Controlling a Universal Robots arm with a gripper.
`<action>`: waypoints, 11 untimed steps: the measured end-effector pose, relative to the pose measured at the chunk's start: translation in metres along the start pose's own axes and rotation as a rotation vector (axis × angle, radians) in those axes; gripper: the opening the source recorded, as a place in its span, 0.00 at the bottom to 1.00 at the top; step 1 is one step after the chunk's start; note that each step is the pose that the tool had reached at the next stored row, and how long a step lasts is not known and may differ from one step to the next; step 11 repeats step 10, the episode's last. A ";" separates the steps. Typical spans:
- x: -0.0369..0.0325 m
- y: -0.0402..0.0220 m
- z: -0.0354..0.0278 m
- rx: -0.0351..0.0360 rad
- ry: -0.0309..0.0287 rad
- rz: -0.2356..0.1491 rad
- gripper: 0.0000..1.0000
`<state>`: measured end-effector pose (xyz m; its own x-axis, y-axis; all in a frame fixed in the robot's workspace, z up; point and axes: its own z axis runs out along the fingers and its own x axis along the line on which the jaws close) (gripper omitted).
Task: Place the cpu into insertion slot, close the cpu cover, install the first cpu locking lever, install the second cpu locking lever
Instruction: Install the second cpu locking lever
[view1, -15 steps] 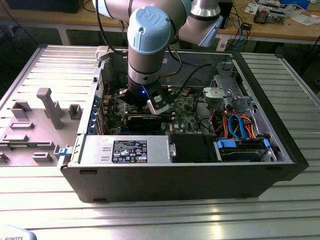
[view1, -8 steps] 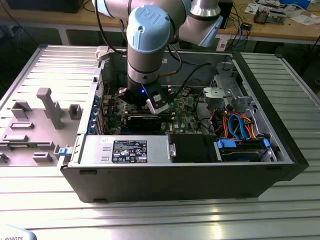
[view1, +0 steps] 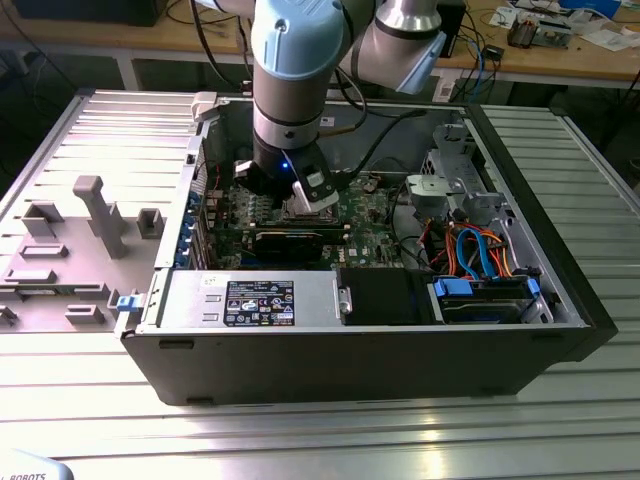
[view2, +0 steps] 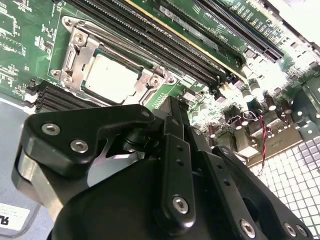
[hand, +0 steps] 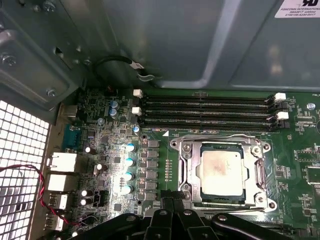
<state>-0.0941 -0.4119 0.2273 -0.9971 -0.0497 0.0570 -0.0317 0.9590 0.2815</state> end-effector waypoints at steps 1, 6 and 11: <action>0.0000 0.0000 0.0000 0.0001 0.0007 0.000 0.11; 0.0000 0.0000 -0.0001 0.0000 0.0026 0.001 0.11; 0.0000 0.0000 -0.0001 -0.0001 0.0043 0.001 0.11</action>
